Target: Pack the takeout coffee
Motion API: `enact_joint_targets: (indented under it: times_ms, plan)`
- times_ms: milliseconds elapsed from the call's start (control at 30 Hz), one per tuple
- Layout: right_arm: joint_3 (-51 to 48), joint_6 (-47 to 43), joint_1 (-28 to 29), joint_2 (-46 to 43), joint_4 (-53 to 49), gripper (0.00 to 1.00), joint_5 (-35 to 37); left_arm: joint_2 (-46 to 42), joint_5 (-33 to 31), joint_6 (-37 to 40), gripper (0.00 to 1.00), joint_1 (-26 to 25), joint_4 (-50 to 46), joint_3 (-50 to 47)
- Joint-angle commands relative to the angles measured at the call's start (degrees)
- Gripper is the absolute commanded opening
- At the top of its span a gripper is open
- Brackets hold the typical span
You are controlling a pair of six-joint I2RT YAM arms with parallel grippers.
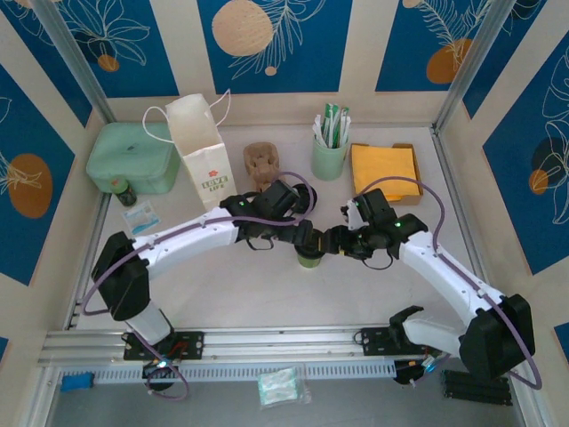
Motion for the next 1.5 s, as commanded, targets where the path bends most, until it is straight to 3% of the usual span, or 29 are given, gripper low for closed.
enact_joint_targets:
  times_ms: [0,267,867,1467]
  plan:
    - [0.39,1.26,1.11,1.69,1.18,0.62,-0.30,1.05,1.24,1.49,0.99,0.44,-0.27,0.73]
    - [1.31,-1.06,0.66,3.89,0.21,0.60,1.53,1.06,1.68,0.80,0.99,0.70,0.53,-1.53]
    - [5.18,-5.95,-7.31,8.00,-0.72,0.59,1.49,-2.72,7.84,-2.09,0.99,-0.21,4.98,-7.47]
    - [4.80,-4.45,-5.84,4.60,-1.00,0.59,-1.44,-1.71,3.14,-2.46,0.99,0.00,4.38,-4.88]
